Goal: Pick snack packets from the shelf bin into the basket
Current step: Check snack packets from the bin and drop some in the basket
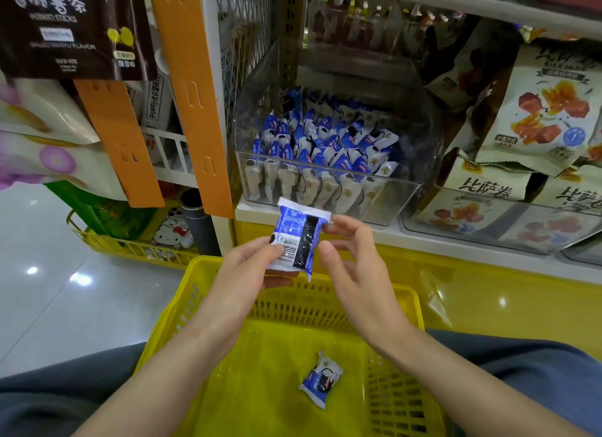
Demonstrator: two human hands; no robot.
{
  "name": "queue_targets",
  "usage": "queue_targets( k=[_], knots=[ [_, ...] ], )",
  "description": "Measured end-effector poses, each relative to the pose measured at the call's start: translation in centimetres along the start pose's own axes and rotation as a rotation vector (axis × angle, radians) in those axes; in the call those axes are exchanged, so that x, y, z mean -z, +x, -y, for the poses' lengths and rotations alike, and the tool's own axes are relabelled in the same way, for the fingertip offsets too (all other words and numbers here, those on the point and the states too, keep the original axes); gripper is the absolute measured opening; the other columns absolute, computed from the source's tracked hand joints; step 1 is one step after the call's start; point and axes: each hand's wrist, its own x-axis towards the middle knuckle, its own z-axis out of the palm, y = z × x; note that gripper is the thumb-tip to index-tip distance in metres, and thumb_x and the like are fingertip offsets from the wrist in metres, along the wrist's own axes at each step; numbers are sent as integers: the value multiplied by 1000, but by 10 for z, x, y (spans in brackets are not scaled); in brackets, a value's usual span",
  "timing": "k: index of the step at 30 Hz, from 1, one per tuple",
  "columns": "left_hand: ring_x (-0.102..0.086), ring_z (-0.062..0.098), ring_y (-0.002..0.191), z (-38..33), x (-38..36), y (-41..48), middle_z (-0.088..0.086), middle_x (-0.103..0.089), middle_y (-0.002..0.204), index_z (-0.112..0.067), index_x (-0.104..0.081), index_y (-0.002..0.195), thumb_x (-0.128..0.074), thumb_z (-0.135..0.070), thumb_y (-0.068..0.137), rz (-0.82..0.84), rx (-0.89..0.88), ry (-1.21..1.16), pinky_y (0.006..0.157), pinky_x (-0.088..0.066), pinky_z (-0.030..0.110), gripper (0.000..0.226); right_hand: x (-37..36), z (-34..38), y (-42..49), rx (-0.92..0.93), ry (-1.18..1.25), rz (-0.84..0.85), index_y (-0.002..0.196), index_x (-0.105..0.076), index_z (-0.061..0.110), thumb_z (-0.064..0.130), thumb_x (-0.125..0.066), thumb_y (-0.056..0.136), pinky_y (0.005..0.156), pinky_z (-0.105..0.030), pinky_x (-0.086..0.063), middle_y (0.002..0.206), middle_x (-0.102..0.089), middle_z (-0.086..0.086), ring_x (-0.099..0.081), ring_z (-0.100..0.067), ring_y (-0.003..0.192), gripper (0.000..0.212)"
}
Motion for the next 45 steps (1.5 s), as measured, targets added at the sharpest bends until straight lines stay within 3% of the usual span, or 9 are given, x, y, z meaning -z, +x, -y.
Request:
queue_targets(
  k=[4, 7, 11, 15, 20, 25, 31, 36, 45],
  knots=[
    [-67, 7, 68, 0, -2, -3, -7, -74, 79, -33, -74, 73, -49, -17, 92, 62, -24, 55, 65, -52, 24, 35, 5, 3, 4, -344, 387, 138, 130, -38, 23, 20, -51, 92, 75, -27, -57, 105, -69, -4, -67, -11, 94, 41],
    [-65, 3, 67, -2, -2, -3, -10, -73, 75, -39, -74, 70, -47, -14, 93, 79, -28, 75, 64, -52, 21, 44, 8, 4, 5, -416, 485, 203, 126, -47, 15, 17, -54, 91, 72, -25, -56, 106, -70, -7, -67, -15, 95, 37],
    [-61, 4, 83, 3, -3, -4, -9, -67, 89, -29, -63, 95, -51, -20, 92, 23, -176, 287, 68, -45, 16, 16, 9, 3, 4, -415, 503, 225, 117, -57, 7, 11, -56, 90, 68, -22, -55, 109, -69, -8, -67, -16, 94, 28],
    [-52, -5, 92, 10, 0, -8, -16, -53, 99, -30, -52, 106, -55, -35, 83, -58, -458, 597, 71, -40, 8, 24, 5, -1, 4, -404, 443, 139, 108, -57, 4, 10, -61, 86, 60, -20, -54, 102, -70, -10, -68, -9, 78, 23],
    [-52, -9, 93, 16, -2, -8, -22, -55, 103, -35, -51, 113, -53, -51, 75, -8, -450, 679, 71, -42, 6, 41, 4, -5, 5, -382, 398, 103, 94, -55, 11, 15, -66, 82, 59, -19, -53, 95, -72, -8, -66, -7, 72, 17],
    [-57, -10, 85, 19, -2, -5, -15, -63, 99, -27, -58, 115, -53, -25, 91, 37, -452, 638, 66, -40, 3, 25, 3, -9, 5, -306, 320, 99, 94, -51, 8, 14, -67, 81, 70, -18, -51, 91, -72, -7, -63, -6, 73, 22],
    [-53, -12, 69, 22, -1, -3, -17, -57, 73, -18, -61, 111, -47, -11, 93, 3, -462, 727, 55, -38, 6, 24, -3, -14, 3, -280, 209, 114, 103, -48, 30, 19, -72, 78, 84, -40, -55, 104, -66, -6, -67, -21, 89, 36],
    [-60, 1, 71, 23, 3, -3, -12, -61, 82, -24, -56, 115, -43, -28, 96, -37, -458, 802, 58, -45, 15, 23, -6, -14, 0, -215, 151, 204, 104, -49, 33, 14, -71, 79, 67, -19, -53, 94, -64, 4, -64, -4, 78, 39],
    [-54, 11, 57, 23, 5, -2, -8, -55, 62, -20, -55, 88, -39, -29, 96, -42, -455, 832, 51, -41, 28, 20, -4, -14, -1, -214, 70, 280, 106, -47, 36, 17, -67, 83, 75, -25, -55, 99, -61, 7, -63, -15, 92, 36]
  ],
)
